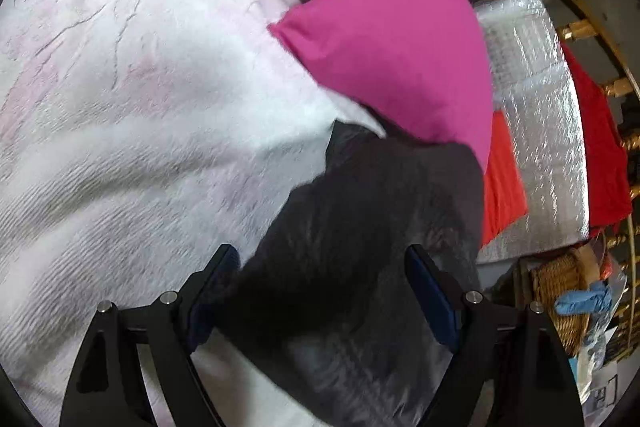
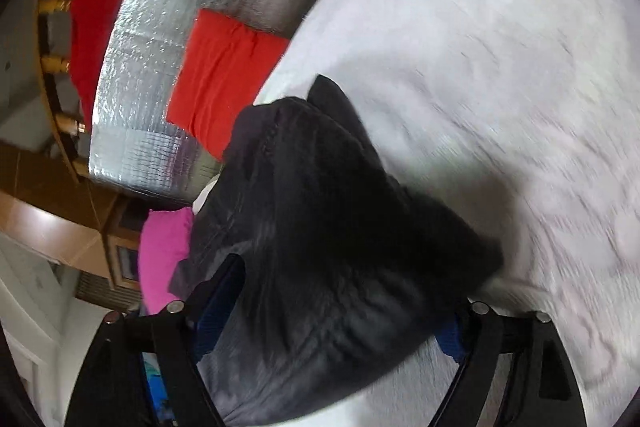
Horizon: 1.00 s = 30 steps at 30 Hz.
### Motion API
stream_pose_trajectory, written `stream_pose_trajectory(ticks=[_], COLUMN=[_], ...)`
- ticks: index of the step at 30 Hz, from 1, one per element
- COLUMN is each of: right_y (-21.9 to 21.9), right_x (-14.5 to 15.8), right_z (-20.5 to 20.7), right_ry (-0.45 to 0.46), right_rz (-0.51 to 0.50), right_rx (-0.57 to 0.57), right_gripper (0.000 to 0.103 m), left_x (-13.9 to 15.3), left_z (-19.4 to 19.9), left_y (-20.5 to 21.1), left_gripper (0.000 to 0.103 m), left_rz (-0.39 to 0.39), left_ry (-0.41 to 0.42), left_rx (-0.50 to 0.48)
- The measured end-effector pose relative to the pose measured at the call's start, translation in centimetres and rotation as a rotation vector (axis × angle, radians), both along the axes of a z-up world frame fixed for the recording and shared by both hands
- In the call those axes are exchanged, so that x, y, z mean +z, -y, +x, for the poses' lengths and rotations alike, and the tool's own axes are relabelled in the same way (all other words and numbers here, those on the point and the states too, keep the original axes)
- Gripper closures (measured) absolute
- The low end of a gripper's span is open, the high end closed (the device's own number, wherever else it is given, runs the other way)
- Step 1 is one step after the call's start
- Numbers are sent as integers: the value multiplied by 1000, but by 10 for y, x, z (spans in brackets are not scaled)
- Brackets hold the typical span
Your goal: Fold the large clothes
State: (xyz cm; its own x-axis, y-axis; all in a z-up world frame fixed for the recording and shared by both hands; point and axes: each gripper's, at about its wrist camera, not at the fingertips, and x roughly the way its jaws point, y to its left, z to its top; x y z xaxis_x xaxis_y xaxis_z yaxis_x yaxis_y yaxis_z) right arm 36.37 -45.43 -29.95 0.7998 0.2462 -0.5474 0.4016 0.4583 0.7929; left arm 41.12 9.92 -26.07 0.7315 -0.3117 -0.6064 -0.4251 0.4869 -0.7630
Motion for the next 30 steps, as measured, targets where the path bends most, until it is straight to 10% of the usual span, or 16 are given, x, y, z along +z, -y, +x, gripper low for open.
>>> stream_pose_trajectory(ticks=[1, 4, 11, 20, 24, 30], right_y=[1, -2, -10, -5, -6, -27], right_x=[-2, 9, 53, 43, 42, 98], right_z=[3, 4, -38, -123, -139, -156], right_ry=[-3, 4, 71, -107, -212, -205], right_rz=[-6, -62, -133, -185, -139, -372], right_rx=[6, 23, 23, 88, 123, 287], right_gripper=[49, 61, 71, 67, 35, 33], left_x=[-1, -4, 43, 35, 38, 105], left_z=[2, 8, -20, -113, -141, -160], left_y=[-1, 0, 11, 10, -8, 4], left_gripper=[47, 69, 81, 69, 54, 30], left_rz=[11, 17, 123, 205, 238, 492], left_ry=[-7, -14, 38, -75, -117, 48], left_rx=[13, -1, -42, -153, -118, -17])
